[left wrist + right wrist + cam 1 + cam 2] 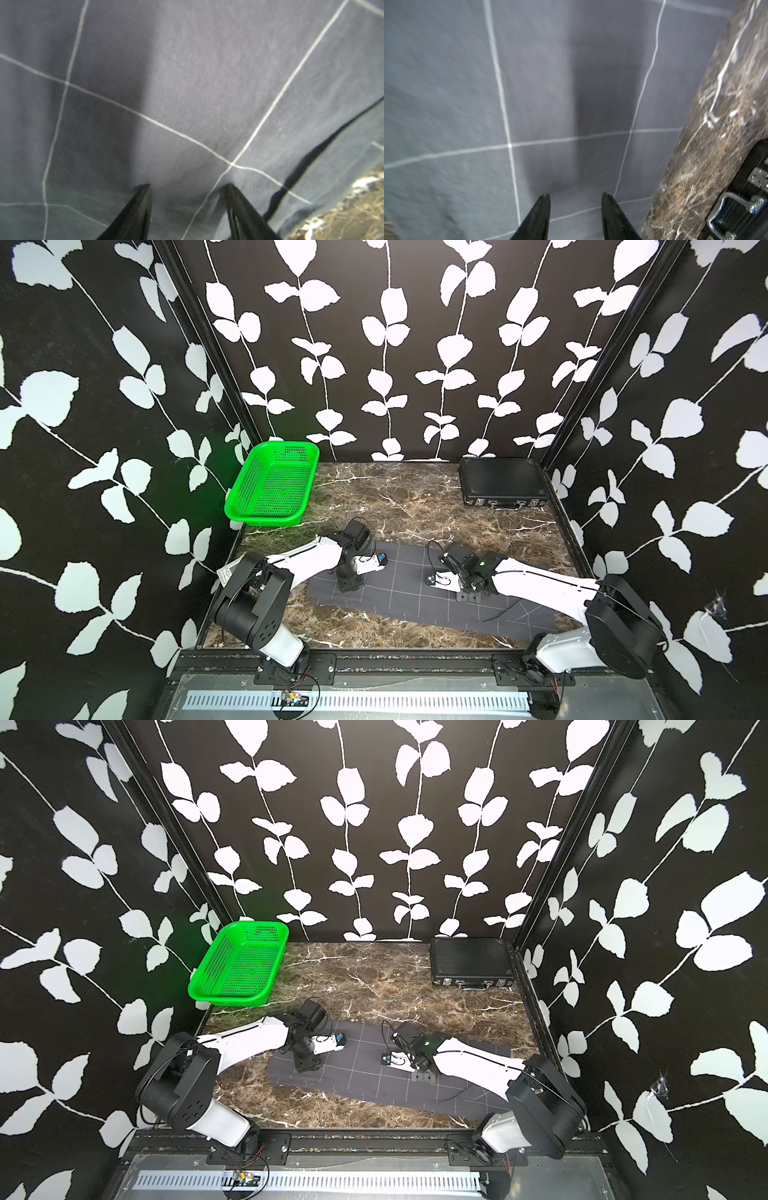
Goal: Roll up the pillowcase
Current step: Fold the pillowcase at the center of the board.
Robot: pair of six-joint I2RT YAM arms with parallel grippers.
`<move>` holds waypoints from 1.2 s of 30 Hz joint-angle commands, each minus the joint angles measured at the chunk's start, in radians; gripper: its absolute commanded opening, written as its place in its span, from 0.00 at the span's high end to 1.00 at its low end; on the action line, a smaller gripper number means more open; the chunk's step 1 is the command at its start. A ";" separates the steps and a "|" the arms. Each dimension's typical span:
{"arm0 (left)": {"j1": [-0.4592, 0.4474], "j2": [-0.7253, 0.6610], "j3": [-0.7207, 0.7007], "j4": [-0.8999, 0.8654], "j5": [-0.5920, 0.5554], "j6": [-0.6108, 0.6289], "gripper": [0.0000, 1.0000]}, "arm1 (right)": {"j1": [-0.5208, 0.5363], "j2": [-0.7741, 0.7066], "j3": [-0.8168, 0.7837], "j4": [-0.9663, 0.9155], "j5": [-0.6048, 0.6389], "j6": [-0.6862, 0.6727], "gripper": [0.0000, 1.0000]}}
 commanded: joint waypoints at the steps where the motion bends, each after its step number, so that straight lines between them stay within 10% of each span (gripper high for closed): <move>1: 0.033 -0.006 -0.028 0.005 -0.071 0.001 0.40 | -0.044 0.049 -0.012 0.006 0.037 -0.039 0.57; 15: 0.046 -0.005 0.009 0.007 -0.115 -0.099 0.40 | -0.222 0.379 0.272 0.139 -0.003 -0.177 0.56; 36: 0.017 -0.038 0.013 -0.013 -0.085 -0.137 0.40 | -0.465 0.086 0.051 -0.067 0.125 -0.156 0.55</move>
